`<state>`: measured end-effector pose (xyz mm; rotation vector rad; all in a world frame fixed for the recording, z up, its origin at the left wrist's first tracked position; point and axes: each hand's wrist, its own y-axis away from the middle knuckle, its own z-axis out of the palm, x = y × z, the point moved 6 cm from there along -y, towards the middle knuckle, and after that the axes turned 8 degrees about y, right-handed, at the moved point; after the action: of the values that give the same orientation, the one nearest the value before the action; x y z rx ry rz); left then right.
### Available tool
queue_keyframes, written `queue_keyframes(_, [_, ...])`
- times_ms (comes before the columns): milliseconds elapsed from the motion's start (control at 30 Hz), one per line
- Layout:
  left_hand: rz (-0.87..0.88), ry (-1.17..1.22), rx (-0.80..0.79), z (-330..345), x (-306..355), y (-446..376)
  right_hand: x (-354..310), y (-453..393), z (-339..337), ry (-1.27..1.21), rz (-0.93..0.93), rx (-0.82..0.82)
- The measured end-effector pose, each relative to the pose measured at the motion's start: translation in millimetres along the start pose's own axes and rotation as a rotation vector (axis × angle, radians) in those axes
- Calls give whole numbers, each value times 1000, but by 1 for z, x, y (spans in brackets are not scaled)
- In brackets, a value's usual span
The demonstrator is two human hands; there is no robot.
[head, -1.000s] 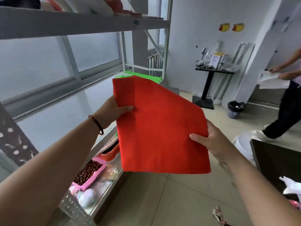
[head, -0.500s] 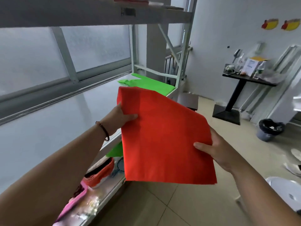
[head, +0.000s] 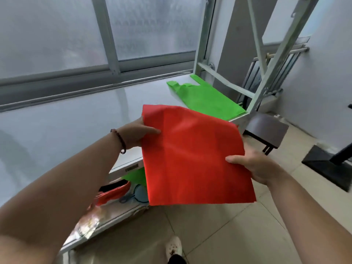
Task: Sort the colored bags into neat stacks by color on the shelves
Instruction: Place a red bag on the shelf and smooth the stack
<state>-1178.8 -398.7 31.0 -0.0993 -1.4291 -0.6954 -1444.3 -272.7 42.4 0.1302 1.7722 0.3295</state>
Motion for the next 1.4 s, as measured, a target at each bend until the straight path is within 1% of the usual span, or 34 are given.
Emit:
queue_keyframes(100, [-289, -17, 37, -28, -13, -29, -4, -64, -9, -83, 94, -128])
queue_keyframes(133, [-320, -27, 65, -39, -11, -40, -9, -84, -11, -89, 116, -163])
queue_keyframes(167, [-306, -24, 88, -48, -3, -50, -18, -103, -13, -88, 119, -193])
queue_keyframes(200, [-241, -8, 112, -54, 12, -60, -30, -122, -15, -89, 96, -212])
queue_keyframes(233, [-133, 13, 140, -60, 32, -69, -45, -139, -18, -104, 48, -221])
queue_keyframes(300, [117, 72, 180, -72, 79, -81, -76, -169, -27, -153, -93, -210])
queue_keyframes(367, [327, 132, 172, -79, 118, -85, -100, -192, -36, -200, -226, -179])
queue_keyframes(400, [378, 137, 177, -84, 124, -88, -104, -205, -39, -207, -253, -159])
queue_keyframes(433, [394, 135, 196, -88, 122, -93, -100, -221, -40, -208, -238, -136])
queue_keyframes(467, [372, 134, 232, -93, 111, -101, -89, -236, -39, -193, -187, -128])
queue_keyframes(500, [304, 118, 301, -99, 90, -110, -71, -253, -35, -163, -107, -136])
queue_keyframes(533, [195, 98, 378, -104, 63, -120, -51, -267, -28, -97, -4, -170])
queue_keyframes(600, [-74, -10, 576, -115, 7, -131, -3, -290, -19, 115, 235, -212])
queue_keyframes(633, [-153, -60, 661, -125, -14, -135, 13, -299, -19, 195, 312, -197])
queue_keyframes(667, [-173, -77, 712, -131, -27, -141, 23, -306, -20, 232, 335, -173])
queue_keyframes(767, [-117, -116, 794, -138, -29, -158, 29, -329, -27, 325, 239, -96])
queue_keyframes(867, [-60, -180, 821, -138, -23, -177, 28, -345, -36, 412, 169, -43])
queue_keyframes(933, [-46, -235, 855, -137, -19, -187, 28, -352, -46, 555, 123, 15])
queue_keyframes(1000, [-70, -283, 920, -136, -15, -190, 24, -355, -52, 703, 91, 17])
queue_keyframes(1100, [-182, -306, 1060, -138, -10, -178, 11, -357, -61, 917, 60, -15])
queue_keyframes(1167, [-266, -393, 1083, -135, -1, -161, -12, -358, -64, 1111, -22, -1])
queue_keyframes(1200, [-300, -475, 1073, -134, 5, -150, -28, -358, -61, 1180, -87, -3])
queue_keyframes(1300, [-370, -638, 1027, -133, 26, -108, -76, -362, -35, 1294, -321, -116])
queue_keyframes(1400, [-385, -710, 1061, -135, 37, -54, -115, -360, 15, 1420, -560, -276])
